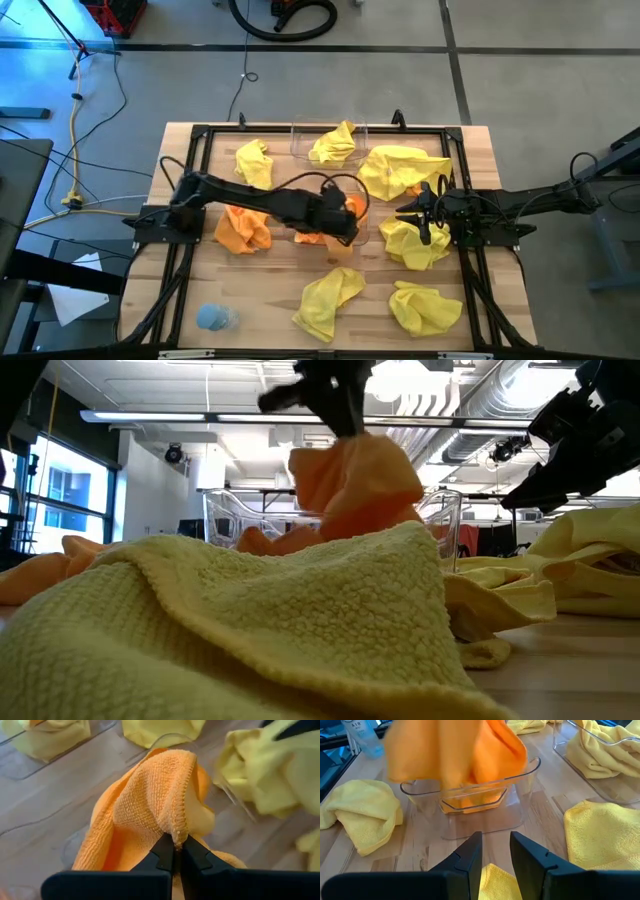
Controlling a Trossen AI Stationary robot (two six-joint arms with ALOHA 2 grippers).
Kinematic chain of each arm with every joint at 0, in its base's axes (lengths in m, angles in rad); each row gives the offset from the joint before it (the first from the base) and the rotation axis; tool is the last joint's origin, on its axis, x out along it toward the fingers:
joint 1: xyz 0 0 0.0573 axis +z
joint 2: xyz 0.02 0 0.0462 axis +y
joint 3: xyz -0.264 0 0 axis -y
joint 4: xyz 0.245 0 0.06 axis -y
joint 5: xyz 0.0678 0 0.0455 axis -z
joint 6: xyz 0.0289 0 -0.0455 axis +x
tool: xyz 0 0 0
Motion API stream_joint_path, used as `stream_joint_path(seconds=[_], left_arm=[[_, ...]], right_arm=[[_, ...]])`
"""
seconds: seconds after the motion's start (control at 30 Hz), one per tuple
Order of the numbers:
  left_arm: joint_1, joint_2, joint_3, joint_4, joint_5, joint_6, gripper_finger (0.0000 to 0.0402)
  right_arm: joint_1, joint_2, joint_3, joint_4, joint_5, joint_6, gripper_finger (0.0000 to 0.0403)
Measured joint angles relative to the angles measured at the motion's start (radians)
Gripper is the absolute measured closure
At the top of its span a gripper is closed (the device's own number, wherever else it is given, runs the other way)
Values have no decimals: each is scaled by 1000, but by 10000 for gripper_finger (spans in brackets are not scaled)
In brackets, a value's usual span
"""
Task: Sort microfiber towel by color & place in baskets
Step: Put the orange microfiber towel into the bottom transparent bin
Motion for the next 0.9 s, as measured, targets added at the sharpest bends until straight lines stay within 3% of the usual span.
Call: stream_joint_path(seconds=[0.27, 0.63, 0.9], left_arm=[[55, 111, 8, 29, 42, 10, 401], [60, 242, 8, 257, 145, 35, 398], [63, 263, 7, 243, 166, 78, 342]], right_arm=[[0, 0, 0, 3, 0, 0, 309], [0, 0, 0, 5, 0, 0, 309], [0, 0, 0, 5, 0, -6, 309]])
